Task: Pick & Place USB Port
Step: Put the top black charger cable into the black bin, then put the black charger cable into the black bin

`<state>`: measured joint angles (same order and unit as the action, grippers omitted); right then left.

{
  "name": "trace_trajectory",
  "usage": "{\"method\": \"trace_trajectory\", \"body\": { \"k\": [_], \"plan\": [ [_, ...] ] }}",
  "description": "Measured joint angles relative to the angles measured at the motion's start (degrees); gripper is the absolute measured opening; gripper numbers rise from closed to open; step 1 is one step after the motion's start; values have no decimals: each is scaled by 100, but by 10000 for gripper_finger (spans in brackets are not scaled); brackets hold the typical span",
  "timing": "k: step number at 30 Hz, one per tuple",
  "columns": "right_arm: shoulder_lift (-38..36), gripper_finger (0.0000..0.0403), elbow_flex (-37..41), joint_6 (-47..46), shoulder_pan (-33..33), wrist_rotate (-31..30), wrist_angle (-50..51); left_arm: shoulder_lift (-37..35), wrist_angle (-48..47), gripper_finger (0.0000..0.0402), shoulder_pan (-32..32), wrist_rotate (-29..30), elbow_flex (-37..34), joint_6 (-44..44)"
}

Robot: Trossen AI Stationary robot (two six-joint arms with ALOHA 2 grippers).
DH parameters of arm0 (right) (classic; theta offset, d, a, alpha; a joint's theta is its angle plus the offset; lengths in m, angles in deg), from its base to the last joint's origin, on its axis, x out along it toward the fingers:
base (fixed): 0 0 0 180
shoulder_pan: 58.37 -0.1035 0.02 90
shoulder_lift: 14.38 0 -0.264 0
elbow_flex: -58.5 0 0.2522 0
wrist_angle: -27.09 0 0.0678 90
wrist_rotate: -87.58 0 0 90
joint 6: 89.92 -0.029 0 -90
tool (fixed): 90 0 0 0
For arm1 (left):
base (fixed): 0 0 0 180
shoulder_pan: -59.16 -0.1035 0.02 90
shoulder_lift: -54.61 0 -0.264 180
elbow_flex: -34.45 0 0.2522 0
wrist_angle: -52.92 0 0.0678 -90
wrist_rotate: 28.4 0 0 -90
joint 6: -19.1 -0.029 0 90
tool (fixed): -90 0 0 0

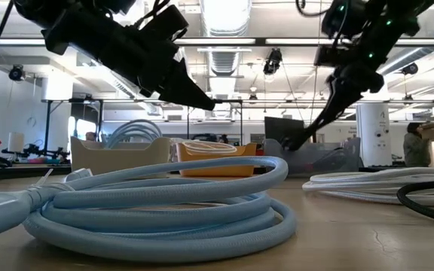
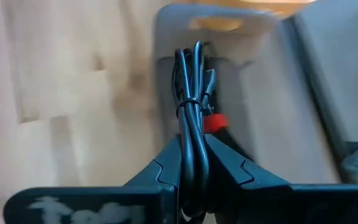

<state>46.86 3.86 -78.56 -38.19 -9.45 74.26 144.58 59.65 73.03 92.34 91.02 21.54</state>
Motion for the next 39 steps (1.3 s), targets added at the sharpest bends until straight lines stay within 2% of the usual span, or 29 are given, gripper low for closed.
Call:
{"method": "trace_trajectory", "body": {
  "k": [3,10,17,19,25,29,36,39],
  "plan": [
    [278,45,0,216,272,415,-129,0,0,172,0,0,0,44],
    [898,47,-2,792,533,390,-458,0,0,172,0,0,0,59],
    [1309,81,-4,876,541,383,-557,0,0,172,0,0,-2,72],
    [1346,94,-4,902,536,246,-562,0,0,172,0,-2,-2,74],
    [1327,131,-4,1134,541,-819,-573,0,0,172,0,-2,-2,83],
    [1286,150,-4,1132,539,-1223,-575,0,1,172,1,-2,-2,85],
    [1091,167,-4,794,439,-1240,-573,0,1,172,2,-2,-2,129],
    [905,166,-4,659,295,-947,-572,0,2,172,2,-2,-2,130]
  ]
}}
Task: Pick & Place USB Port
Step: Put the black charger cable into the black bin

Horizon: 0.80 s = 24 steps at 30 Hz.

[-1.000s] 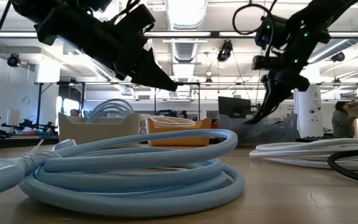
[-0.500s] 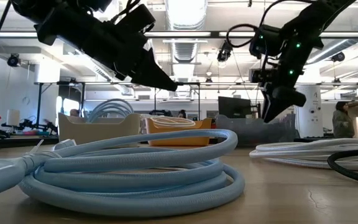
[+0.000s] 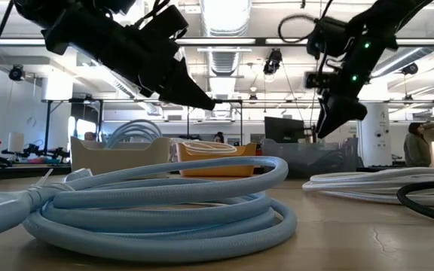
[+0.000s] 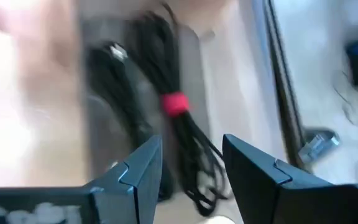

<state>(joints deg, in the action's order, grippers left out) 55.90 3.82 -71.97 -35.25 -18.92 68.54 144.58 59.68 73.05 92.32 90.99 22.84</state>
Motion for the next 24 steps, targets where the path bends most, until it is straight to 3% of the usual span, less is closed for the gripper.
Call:
{"method": "trace_trajectory", "body": {
  "k": [10,19,24],
  "plan": [
    [-621,150,0,-887,-908,1941,-9,0,-2,172,0,-2,0,91],
    [-463,147,0,-944,-2738,2170,-43,1,-2,172,0,-2,0,129],
    [-117,146,0,-948,-3825,2723,-385,1,-2,172,2,-2,0,149]
  ]
}}
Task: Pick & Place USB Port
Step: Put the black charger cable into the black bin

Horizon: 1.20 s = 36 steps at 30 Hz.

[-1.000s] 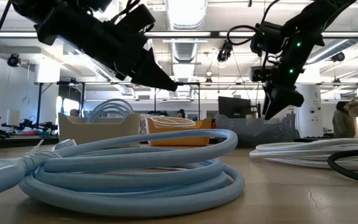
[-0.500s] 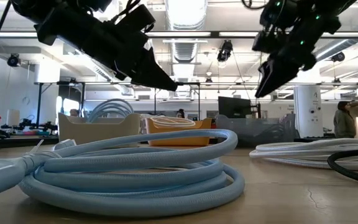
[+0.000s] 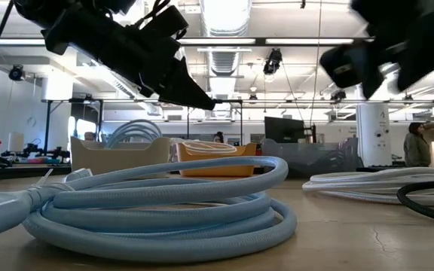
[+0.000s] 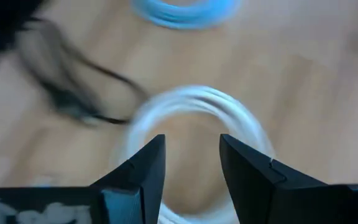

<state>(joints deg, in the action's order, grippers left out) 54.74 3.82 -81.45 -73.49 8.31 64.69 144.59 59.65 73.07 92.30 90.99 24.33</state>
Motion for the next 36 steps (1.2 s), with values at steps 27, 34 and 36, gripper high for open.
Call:
{"method": "trace_trajectory", "body": {
  "k": [27,34,36],
  "plan": [
    [2954,126,-482,-804,-1603,140,-2145,1,-214,172,0,-662,0,277],
    [3006,101,-585,-305,-1600,136,-2110,1,-257,172,-2,-669,0,274],
    [2988,88,-581,-176,-1599,133,-2108,1,-258,172,-1,-667,0,274]
  ]
}}
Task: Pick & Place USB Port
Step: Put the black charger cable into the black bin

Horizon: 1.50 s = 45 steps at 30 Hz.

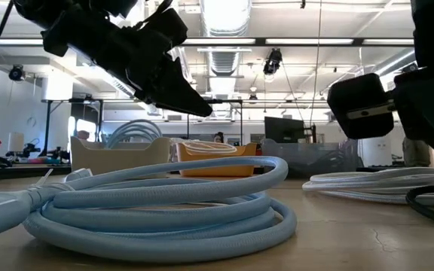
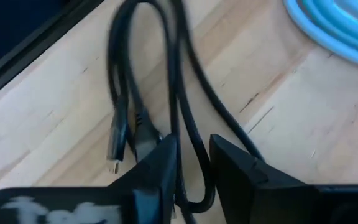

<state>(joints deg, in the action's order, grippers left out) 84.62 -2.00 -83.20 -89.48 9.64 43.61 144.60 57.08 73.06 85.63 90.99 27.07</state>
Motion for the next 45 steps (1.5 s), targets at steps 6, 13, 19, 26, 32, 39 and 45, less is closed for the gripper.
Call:
{"method": "trace_trajectory", "body": {
  "k": [6,13,19,26,32,39,45],
  "plan": [
    [11,24,10,80,4,-3,53,0,0,172,0,0,0,0],
    [-256,15,-8,-201,4,-2,236,0,2,172,-1,0,0,0],
    [-982,14,-284,-205,36,-312,1237,0,2,172,0,0,0,0],
    [-2067,14,-534,-205,278,-1381,2925,0,36,172,-1,0,0,0],
    [-3026,13,-402,270,726,-2740,3619,0,52,172,1,0,0,0],
    [-3792,13,57,1102,1921,-3849,3615,0,52,172,-1,0,0,0],
    [-3976,13,236,1428,3378,-4065,3515,0,52,172,-1,0,0,0]
  ]
}}
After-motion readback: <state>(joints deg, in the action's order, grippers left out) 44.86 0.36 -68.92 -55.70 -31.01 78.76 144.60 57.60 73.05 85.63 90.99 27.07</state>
